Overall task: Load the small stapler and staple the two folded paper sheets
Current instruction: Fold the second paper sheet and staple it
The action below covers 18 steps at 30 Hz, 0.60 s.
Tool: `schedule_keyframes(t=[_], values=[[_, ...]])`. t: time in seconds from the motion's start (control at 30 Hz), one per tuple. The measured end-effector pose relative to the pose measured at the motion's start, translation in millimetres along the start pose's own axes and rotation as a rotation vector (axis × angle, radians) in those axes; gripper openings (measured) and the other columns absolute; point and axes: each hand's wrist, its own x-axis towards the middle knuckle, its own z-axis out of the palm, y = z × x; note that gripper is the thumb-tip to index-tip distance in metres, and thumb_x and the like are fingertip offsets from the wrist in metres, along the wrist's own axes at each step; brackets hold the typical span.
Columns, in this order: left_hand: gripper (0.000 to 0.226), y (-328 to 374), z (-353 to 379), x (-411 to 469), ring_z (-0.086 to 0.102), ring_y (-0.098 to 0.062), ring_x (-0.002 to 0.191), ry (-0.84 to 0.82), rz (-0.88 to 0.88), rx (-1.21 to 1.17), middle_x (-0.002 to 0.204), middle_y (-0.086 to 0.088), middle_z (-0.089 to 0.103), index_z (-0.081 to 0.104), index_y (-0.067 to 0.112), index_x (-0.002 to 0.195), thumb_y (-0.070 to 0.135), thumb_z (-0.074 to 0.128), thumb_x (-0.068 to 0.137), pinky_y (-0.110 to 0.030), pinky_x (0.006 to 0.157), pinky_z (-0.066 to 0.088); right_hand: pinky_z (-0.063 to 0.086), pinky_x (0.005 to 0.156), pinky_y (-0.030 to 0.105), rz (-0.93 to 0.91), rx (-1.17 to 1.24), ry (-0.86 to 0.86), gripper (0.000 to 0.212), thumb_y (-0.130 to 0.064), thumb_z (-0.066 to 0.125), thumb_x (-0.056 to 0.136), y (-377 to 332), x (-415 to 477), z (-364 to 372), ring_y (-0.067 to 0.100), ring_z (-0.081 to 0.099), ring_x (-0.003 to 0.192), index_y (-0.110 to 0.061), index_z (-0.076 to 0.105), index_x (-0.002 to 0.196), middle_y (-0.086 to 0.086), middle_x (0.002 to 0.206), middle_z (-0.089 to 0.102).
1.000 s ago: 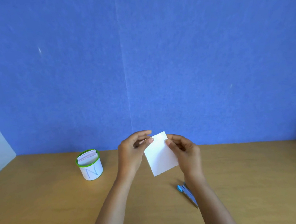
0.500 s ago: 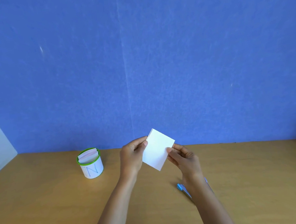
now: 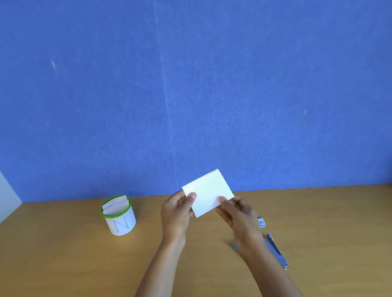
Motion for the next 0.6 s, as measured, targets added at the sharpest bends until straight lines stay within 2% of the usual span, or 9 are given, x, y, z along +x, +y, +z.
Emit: schedule_keyframes(t=[0.13,0.2,0.33,0.43,0.5,0.6], values=[[0.012,0.7,-3.8,5.9,0.064,-0.017,0.077,-0.034,0.025,0.082,0.082,-0.003,0.071,0.071,0.01,0.085,0.015,0.062,0.09,-0.039,0.077,0.052,0.054,0.066,0.014,-0.028,-0.026,0.008,0.014,-0.004,0.064,0.086,0.3,3.6,-4.7,0.016,0.067,0.079,-0.002,0.065,0.1,0.006,0.074,0.06],[0.011,0.1,-2.8,6.1,0.063,-0.015,0.079,-0.047,0.026,0.092,0.085,-0.002,0.071,0.072,0.012,0.089,0.017,0.062,0.089,-0.037,0.076,0.052,0.055,0.065,0.014,-0.034,0.001,0.034,0.013,-0.002,0.065,0.085,2.8,4.3,-4.9,0.017,0.067,0.08,0.0,0.065,0.098,0.008,0.079,0.063],[0.007,-6.2,3.6,1.1,0.063,-0.007,0.08,-0.068,0.018,0.12,0.084,0.005,0.072,0.071,0.02,0.086,0.016,0.066,0.086,-0.021,0.069,0.051,0.057,0.069,0.016,-0.026,0.046,0.086,0.019,-0.003,0.063,0.087,8.6,4.8,-2.6,0.021,0.067,0.085,0.004,0.062,0.105,0.013,0.089,0.061],[0.006,-8.5,4.4,1.2,0.061,-0.01,0.079,-0.029,0.01,0.102,0.082,0.0,0.07,0.071,0.016,0.085,0.012,0.066,0.085,-0.027,0.073,0.052,0.056,0.072,0.02,-0.06,-0.019,0.107,0.018,-0.014,0.06,0.091,12.4,6.7,-7.4,0.015,0.068,0.08,-0.003,0.063,0.105,0.008,0.088,0.067],[0.004,-8.8,2.5,3.4,0.057,-0.011,0.079,-0.015,0.0,0.098,0.079,-0.002,0.063,0.07,0.013,0.084,0.012,0.066,0.086,-0.027,0.072,0.05,0.054,0.076,0.025,-0.12,-0.194,0.205,0.018,-0.025,0.057,0.093,15.7,11.5,-18.0,0.015,0.067,0.083,-0.012,0.064,0.103,0.001,0.088,0.068],[0.006,-8.6,-1.6,7.5,0.061,-0.013,0.082,-0.022,-0.005,0.059,0.081,-0.002,0.068,0.071,0.014,0.085,0.01,0.066,0.086,-0.029,0.076,0.053,0.045,0.076,0.029,-0.287,-0.695,0.398,0.018,-0.025,0.057,0.092,22.3,20.6,-50.4,0.022,0.063,0.097,-0.017,0.061,0.108,0.001,0.101,0.066]])
